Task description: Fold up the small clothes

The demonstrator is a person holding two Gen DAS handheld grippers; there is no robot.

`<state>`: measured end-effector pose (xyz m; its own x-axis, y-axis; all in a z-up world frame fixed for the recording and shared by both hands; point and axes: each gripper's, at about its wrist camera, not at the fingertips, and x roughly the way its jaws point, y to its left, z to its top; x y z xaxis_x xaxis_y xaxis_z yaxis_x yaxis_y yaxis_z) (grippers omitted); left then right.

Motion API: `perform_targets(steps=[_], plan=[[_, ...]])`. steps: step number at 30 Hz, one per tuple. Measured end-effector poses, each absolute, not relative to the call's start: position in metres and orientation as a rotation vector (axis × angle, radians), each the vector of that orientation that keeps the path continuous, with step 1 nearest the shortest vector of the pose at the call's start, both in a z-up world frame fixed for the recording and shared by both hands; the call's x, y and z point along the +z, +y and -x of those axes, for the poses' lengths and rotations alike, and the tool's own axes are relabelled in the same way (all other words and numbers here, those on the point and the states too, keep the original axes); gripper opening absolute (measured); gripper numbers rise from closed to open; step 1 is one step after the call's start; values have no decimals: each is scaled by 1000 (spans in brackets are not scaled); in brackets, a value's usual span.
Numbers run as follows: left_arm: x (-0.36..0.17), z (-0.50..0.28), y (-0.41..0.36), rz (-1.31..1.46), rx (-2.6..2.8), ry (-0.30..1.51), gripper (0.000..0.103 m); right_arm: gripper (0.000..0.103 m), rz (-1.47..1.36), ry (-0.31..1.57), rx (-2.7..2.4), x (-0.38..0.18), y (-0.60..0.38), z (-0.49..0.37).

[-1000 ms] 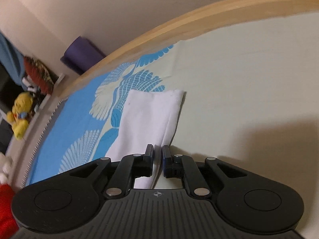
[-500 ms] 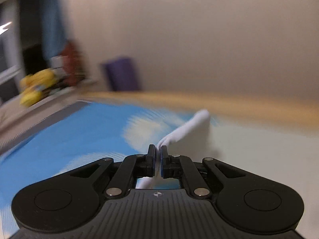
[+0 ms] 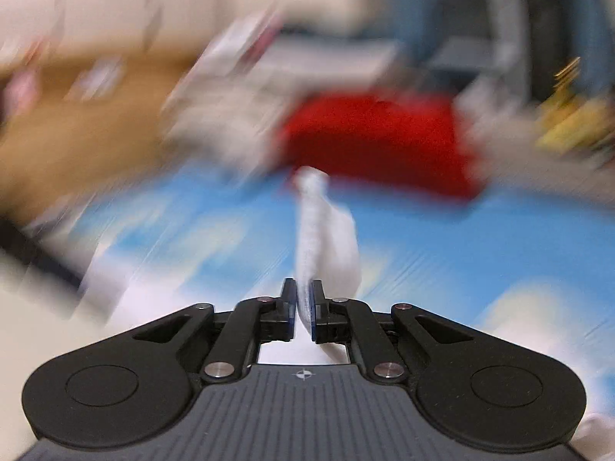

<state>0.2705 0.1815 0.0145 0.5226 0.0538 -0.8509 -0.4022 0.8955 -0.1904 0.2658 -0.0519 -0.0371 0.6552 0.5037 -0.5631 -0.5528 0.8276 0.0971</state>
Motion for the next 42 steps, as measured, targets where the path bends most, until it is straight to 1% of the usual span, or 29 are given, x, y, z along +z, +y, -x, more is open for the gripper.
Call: perform_targets(steps=[2, 3, 5, 8, 9, 10, 11, 12, 13, 15, 18, 20, 23, 25, 28, 30, 32, 35, 37, 42], plan=[[17, -269, 196, 441, 283, 992, 60, 6, 160, 869, 664, -76, -17, -261], [18, -268, 200, 461, 284, 994, 60, 6, 210, 930, 644, -85, -9, -255], [17, -266, 209, 507, 278, 1000, 60, 8, 215, 955, 580, -77, -18, -247], [10, -266, 212, 537, 257, 1015, 59, 14, 117, 964, 518, -38, -63, -243], [6, -268, 212, 545, 241, 1009, 58, 19, 118, 957, 478, -29, -83, -238], [2, -268, 212, 541, 226, 999, 56, 25, 130, 948, 429, -18, -103, -238], [-4, -270, 210, 531, 218, 1000, 45, 27, 142, 937, 375, -6, -119, -234], [-12, -275, 210, 529, 211, 1007, 35, 33, 139, 923, 320, 5, -138, -231], [-20, -277, 209, 537, 196, 1009, 32, 38, 119, 911, 271, 12, -156, -230], [-36, -281, 204, 539, 159, 1020, 24, 42, 49, 878, 179, 19, -193, -228], [-48, -287, 189, 497, 111, 1003, 24, 42, -52, 849, 65, -3, -239, -228], [-53, -292, 173, 441, 87, 995, 24, 42, -109, 923, -50, -28, -258, -241], [-66, -300, 156, 356, 125, 1004, 24, 40, -303, 948, -112, -54, -281, -262], [-78, -305, 150, 326, 144, 1033, 24, 40, -311, 994, -172, -71, -289, -271], [-100, -310, 141, 285, 157, 1149, 25, 41, -319, 1113, -187, -97, -291, -286], [-99, -309, 137, 246, 183, 1166, 27, 41, -287, 1119, -205, -91, -282, -288], [-87, -309, 135, 235, 183, 1125, 28, 41, -292, 1091, -205, -80, -277, -289], [-73, -309, 134, 214, 186, 1072, 33, 41, -301, 1072, -245, -70, -276, -289], [-66, -309, 138, 230, 201, 1057, 33, 41, -279, 1070, -285, -65, -272, -289], [-50, -303, 155, 267, 228, 1016, 33, 41, -221, 990, -253, -36, -246, -287]])
